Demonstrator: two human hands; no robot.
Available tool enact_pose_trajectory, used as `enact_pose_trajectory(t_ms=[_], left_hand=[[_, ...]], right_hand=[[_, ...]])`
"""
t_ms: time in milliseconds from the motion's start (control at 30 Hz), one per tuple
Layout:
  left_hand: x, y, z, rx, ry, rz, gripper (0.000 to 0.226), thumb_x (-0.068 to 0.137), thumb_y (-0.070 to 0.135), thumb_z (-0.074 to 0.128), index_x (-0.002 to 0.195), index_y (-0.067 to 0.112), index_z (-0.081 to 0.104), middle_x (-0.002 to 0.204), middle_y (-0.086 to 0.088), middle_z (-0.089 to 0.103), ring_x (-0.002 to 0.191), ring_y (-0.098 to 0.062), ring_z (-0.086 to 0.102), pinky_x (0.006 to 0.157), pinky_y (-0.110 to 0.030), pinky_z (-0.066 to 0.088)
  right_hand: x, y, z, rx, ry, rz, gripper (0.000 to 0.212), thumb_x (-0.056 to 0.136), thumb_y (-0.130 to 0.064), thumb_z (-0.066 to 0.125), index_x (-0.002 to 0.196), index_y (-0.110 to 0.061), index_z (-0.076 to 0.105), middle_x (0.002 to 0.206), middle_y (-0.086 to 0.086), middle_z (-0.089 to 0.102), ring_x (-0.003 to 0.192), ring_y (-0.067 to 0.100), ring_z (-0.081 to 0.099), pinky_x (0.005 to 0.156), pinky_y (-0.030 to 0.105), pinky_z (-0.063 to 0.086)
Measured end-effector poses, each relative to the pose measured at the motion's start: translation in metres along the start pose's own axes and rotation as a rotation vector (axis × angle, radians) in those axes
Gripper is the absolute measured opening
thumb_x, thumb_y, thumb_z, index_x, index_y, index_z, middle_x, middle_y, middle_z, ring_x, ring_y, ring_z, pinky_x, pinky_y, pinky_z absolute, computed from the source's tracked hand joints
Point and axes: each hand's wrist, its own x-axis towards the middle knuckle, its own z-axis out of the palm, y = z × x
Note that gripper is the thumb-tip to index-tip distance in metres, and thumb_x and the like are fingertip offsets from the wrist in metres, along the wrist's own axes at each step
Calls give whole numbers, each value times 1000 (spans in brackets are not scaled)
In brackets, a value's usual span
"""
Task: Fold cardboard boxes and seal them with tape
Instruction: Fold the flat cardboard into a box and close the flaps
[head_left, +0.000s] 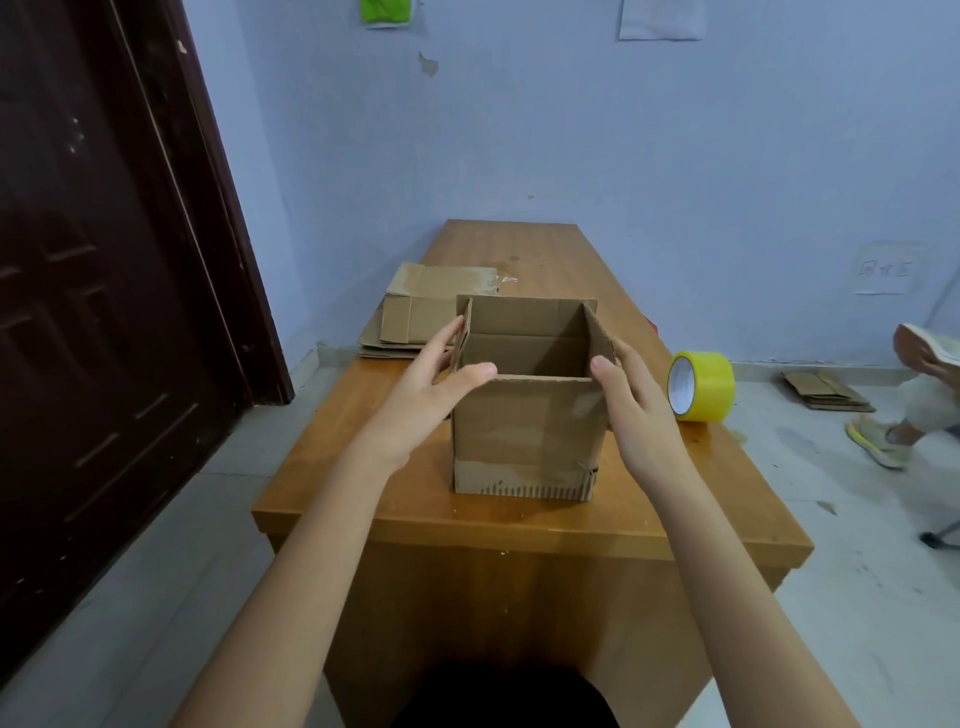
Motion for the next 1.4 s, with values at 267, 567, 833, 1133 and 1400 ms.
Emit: enact_pose_trajectory(t_ms=[267,567,833,1133,1400], left_hand=[[-3,-8,-6,135,-98,81,64,89,43,58,144,38,27,151,11,28,127,-3,36,103,-30,40],[0,-9,-8,181,-97,29,69,75,71,52,135,38,42,140,12,42,129,-13,42,107,-42,40],[3,-8,-17,126,-151,-8,87,68,82,47,137,28,46,139,11,48,128,-8,43,103,-41,43],[7,-9,-8,-27,133,27,13,95,25,53,102,31,63,109,11,62,103,-8,59,67,-24,58],[16,-3,-12,-2,61,-19,54,97,21,51,142,44,31,114,3,56,102,-12,57,69,-33,59]], right_hand=[[-3,9,-16,-53,-205,-30,73,76,-77,43,143,-52,26,150,-20,31,136,11,35,107,46,40],[2,3,-31,-157,-317,-82,84,68,-70,46,143,-31,37,138,-13,37,123,15,46,94,41,51],[8,3,-31,-52,-243,-72,39,77,-57,49,111,-40,58,123,-7,51,109,15,58,72,33,59],[18,0,-25,-5,-24,-16,21,86,-37,64,102,-24,67,113,-2,64,89,11,65,57,24,58],[28,-7,-33,-6,-120,100,72,83,-29,72,145,-25,36,111,5,63,97,20,64,64,35,60]])
